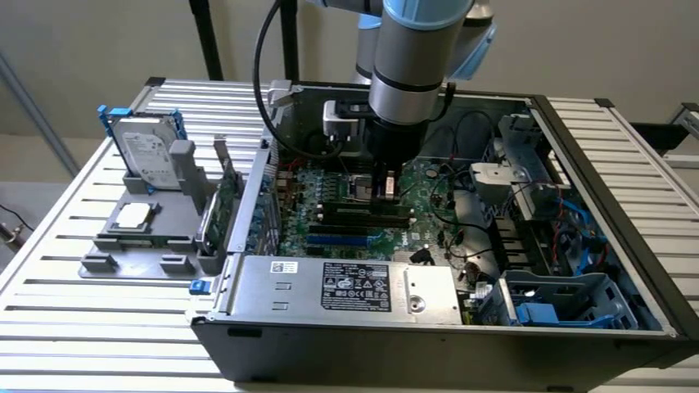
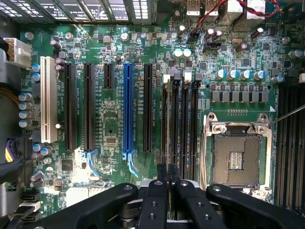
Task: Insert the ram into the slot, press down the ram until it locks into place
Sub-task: 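Insert the ram into the slot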
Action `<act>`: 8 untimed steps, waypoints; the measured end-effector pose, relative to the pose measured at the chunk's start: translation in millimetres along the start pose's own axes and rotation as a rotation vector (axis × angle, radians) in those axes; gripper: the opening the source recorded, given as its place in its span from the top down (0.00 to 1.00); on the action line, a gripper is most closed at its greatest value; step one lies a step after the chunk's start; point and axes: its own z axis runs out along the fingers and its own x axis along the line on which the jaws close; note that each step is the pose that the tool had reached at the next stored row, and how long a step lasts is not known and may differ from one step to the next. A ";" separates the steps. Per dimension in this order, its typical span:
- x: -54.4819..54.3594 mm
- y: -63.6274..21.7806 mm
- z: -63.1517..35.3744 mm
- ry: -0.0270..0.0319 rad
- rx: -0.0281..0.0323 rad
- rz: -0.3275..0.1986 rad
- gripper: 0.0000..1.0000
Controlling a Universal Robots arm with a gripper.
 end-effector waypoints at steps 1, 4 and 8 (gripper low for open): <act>0.0 0.0 0.2 -0.0001 0.0000 0.000 0.87; 0.0 0.0 0.8 0.0000 -0.0001 0.000 0.87; 0.2 0.0 1.4 0.0001 -0.0001 0.000 0.87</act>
